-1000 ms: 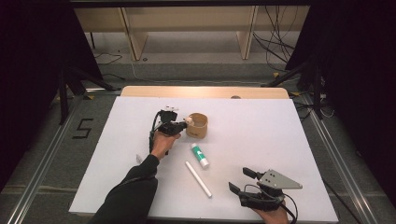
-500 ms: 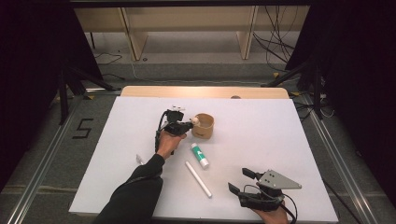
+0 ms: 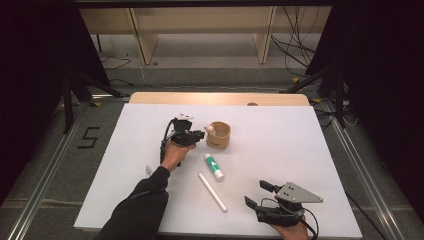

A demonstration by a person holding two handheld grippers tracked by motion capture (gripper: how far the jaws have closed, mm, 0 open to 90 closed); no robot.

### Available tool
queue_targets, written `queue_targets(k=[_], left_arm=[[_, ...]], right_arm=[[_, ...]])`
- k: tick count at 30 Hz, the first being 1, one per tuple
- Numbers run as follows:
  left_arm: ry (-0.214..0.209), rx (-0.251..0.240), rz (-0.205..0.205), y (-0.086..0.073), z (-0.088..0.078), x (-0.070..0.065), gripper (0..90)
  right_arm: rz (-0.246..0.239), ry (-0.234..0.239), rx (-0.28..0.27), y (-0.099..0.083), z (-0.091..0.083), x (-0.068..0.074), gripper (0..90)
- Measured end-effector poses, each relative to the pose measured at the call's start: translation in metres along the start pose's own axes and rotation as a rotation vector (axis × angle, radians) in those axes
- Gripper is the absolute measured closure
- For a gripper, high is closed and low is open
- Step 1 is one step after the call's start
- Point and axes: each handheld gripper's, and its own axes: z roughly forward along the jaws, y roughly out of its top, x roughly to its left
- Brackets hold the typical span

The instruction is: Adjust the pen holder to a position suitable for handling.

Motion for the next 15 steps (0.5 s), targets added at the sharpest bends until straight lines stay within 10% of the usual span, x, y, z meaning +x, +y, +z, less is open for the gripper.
queue_targets(k=[15], left_arm=[[-0.118, -0.013, 0.116, -0.028, -0.056, -0.006, 35.9]], right_arm=[[-0.004, 0.013, 0.04, 0.0, 0.007, 0.008, 27.4]])
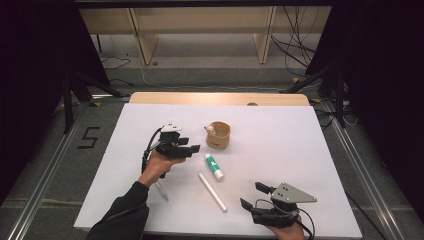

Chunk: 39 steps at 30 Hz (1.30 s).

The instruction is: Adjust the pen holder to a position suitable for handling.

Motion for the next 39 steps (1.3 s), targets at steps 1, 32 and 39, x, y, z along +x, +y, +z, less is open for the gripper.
queue_targets(k=[1, 32, 39], left_arm=[[-0.005, 0.007, 0.011, -0.001, -0.002, -0.001, 35.2], [-0.031, -0.084, 0.032, -0.04, -0.045, -0.018, 22.2], [-0.038, -0.1, 0.028, -0.044, -0.05, -0.026, 20.8]], right_arm=[[-0.003, -0.001, 0.003, 0.0, 0.001, 0.001, 27.4], [-0.034, -0.021, 0.25, 0.03, 0.035, 0.017, 32.0], [-0.044, -0.027, 0.274, 0.036, 0.047, 0.018, 32.9]])
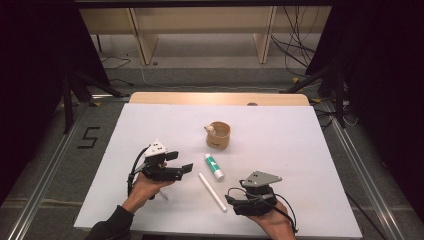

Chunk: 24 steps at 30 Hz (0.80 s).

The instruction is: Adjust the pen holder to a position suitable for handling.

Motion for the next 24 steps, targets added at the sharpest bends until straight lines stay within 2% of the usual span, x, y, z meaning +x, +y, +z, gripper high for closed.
queue_targets(k=[9, 18, 24], left_arm=[[0.002, 0.0, 0.01, -0.008, -0.002, -0.004, 18.5], [0.011, -0.029, 0.026, -0.013, -0.009, -0.007, 16.6], [-0.009, -0.029, 0.02, -0.015, -0.013, -0.01, 16.1]], right_arm=[[0.003, 0.003, 0.022, 0.003, 0.008, 0.002, 32.9], [-0.003, 0.012, 0.045, 0.006, 0.019, 0.008, 32.3], [-0.012, 0.019, 0.057, 0.005, 0.022, 0.012, 32.2]])
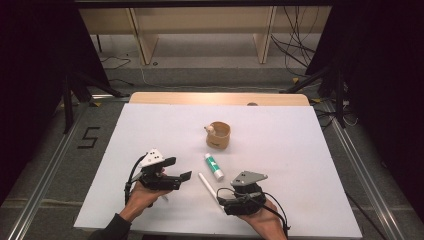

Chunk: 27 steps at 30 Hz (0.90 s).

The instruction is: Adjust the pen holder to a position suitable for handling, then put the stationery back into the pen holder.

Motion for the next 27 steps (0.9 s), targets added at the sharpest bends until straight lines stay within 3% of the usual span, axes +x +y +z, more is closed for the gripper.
queue_targets(k=[8, 18, 22, 27], left_arm=[[0.011, -0.014, -0.004, -0.002, -0.006, -0.003, 16.0], [0.054, -0.017, -0.022, -0.01, -0.015, -0.002, 16.0], [0.055, -0.019, -0.019, -0.013, -0.018, -0.006, 16.0], [0.058, -0.029, -0.046, -0.018, -0.023, -0.005, 16.0]], right_arm=[[0.032, 0.03, 0.017, -0.001, 0.006, -0.001, 33.7], [0.004, 0.009, 0.063, 0.001, 0.022, 0.008, 35.2], [-0.002, 0.002, 0.07, 0.002, 0.025, 0.01, 36.1], [-0.023, -0.002, 0.09, 0.005, 0.032, 0.015, 39.7]])
